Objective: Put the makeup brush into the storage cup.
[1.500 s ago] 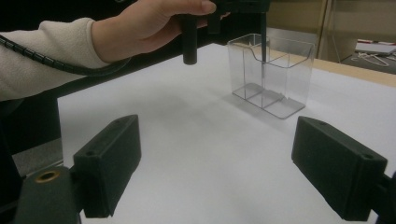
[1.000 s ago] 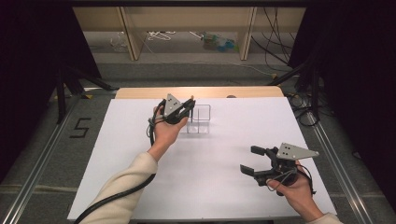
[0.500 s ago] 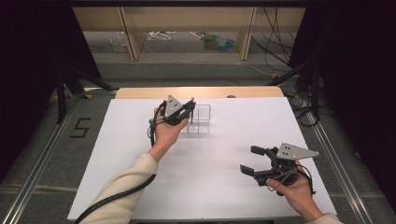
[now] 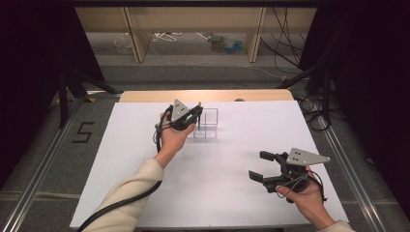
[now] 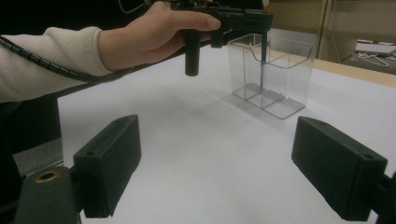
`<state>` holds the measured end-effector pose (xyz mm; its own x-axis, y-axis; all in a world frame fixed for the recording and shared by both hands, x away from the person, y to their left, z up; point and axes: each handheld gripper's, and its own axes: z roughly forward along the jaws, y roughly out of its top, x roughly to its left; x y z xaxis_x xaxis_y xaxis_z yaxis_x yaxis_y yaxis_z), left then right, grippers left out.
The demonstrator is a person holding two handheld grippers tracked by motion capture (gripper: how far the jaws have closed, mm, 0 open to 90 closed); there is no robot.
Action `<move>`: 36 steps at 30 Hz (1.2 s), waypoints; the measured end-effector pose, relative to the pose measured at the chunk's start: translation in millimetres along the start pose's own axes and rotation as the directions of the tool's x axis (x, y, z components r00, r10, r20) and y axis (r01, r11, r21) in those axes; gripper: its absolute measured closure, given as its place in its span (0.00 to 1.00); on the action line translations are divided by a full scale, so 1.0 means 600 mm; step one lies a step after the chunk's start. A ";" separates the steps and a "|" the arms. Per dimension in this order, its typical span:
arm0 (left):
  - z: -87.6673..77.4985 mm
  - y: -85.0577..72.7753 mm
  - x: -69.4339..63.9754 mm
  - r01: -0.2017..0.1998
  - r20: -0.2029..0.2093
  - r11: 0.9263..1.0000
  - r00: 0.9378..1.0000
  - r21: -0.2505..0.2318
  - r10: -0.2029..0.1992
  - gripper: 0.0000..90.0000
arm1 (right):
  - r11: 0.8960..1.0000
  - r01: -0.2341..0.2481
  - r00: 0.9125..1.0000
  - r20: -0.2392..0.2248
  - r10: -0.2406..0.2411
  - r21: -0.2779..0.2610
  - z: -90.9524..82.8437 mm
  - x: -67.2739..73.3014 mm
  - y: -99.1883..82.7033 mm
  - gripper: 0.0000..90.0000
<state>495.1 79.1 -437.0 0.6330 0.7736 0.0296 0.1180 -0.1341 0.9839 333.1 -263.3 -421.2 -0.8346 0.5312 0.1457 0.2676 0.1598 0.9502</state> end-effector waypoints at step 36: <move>-0.109 0.039 -0.010 0.028 0.093 0.999 0.995 0.016 -0.029 0.03 | 1.000 0.001 1.000 -0.003 -0.001 0.008 0.000 0.001 0.000 0.18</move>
<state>444.4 111.9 -402.8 0.6973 0.7166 -0.0159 0.1483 -0.1226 0.9813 332.5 -262.7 -421.1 -0.8361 0.5289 0.1456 0.2705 0.1666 0.9482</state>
